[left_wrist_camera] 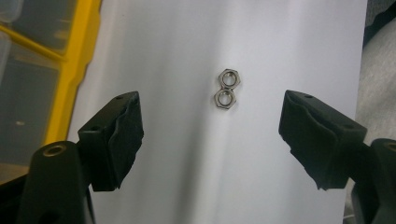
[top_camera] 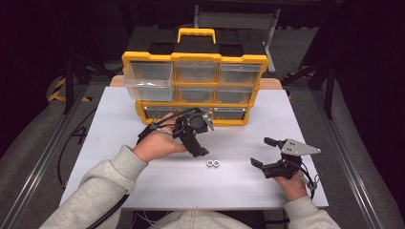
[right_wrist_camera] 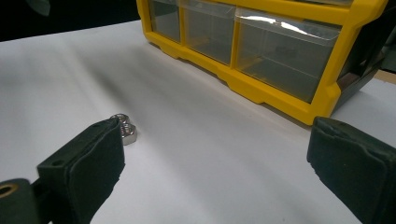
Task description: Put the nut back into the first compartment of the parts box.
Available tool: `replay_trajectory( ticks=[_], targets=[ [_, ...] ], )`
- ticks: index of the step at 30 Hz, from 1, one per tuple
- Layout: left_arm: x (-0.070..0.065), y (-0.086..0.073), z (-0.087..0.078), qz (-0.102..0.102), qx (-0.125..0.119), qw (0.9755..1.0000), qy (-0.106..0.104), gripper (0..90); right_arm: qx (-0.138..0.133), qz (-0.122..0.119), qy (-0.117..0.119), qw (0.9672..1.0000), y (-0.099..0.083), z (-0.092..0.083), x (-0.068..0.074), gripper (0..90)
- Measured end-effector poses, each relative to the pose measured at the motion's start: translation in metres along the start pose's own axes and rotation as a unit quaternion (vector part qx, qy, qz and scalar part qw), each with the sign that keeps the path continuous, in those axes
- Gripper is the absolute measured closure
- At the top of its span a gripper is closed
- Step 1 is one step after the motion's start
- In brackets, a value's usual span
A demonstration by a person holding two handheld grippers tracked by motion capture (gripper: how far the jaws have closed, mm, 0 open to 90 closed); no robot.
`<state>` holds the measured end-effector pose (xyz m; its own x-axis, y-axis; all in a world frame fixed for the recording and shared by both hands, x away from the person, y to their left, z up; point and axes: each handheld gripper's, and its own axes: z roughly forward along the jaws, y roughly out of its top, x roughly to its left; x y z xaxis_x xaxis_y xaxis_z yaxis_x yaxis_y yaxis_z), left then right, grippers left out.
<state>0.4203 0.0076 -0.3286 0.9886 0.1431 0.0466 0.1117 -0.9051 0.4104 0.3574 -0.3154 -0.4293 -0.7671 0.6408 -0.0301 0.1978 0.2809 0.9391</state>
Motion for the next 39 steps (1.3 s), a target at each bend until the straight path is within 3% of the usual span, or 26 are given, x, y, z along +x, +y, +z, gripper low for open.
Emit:
replay_trajectory(
  ticks=[7,28,37,39],
  targets=[
    [-0.002,-0.005,0.029,-0.008,0.006,0.9999,-0.014,22.7,0.000,-0.003,-0.003,1.0000,0.001,0.000,0.000,4.6],
    [-0.006,-0.005,0.084,-0.007,0.032,0.9984,-0.045,28.8,0.000,0.002,0.001,1.0000,0.001,0.000,0.000,4.5],
    [-0.008,0.002,0.096,-0.017,0.060,0.9973,-0.040,43.2,0.000,0.003,0.001,1.0000,0.001,-0.001,0.000,4.4],
    [-0.009,0.002,0.098,-0.026,0.060,0.9966,-0.051,47.9,0.001,0.003,0.000,1.0000,0.001,-0.001,-0.001,4.4]
  ],
)
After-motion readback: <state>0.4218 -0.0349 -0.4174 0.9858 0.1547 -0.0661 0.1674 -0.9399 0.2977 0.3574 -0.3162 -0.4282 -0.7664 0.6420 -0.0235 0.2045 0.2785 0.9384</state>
